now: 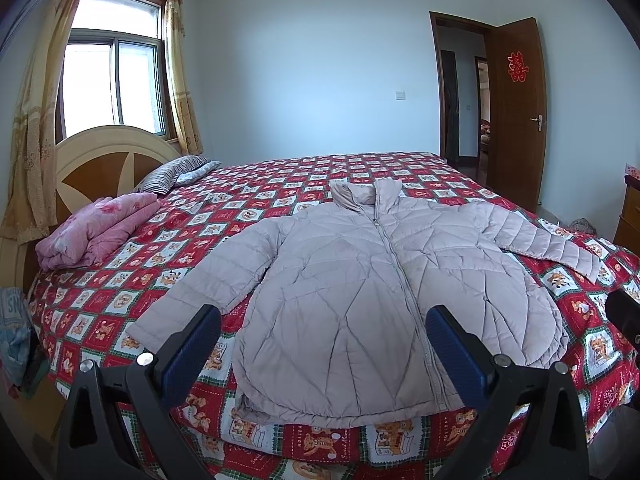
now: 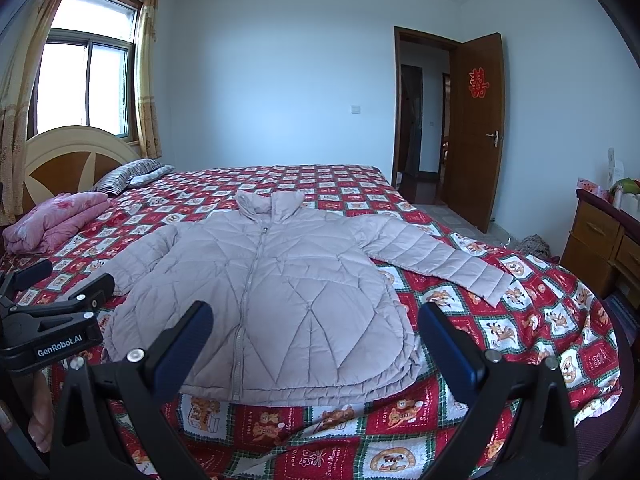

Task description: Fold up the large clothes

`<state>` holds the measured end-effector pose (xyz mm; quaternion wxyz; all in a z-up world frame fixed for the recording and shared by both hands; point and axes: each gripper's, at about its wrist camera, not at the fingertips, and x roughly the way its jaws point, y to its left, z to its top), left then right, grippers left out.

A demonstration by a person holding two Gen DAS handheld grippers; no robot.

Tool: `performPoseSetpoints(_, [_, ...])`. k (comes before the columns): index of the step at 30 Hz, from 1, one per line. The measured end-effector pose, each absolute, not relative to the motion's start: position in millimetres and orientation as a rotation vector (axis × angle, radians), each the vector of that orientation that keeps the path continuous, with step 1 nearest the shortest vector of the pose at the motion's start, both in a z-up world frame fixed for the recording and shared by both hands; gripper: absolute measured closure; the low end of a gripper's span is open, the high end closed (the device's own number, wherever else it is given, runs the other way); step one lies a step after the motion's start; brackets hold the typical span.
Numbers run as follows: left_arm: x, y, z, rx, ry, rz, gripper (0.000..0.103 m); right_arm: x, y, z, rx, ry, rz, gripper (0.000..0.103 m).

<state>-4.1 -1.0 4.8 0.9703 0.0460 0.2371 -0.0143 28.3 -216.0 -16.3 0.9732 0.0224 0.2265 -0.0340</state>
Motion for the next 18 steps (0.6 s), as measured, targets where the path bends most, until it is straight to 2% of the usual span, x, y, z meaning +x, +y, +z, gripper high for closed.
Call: performPoseSetpoints(18, [-3.6,0.9,4.8,0.090,0.478,-0.026,0.001,28.3,-214.5,-17.4,0.047,0.458,-0.068,0.000])
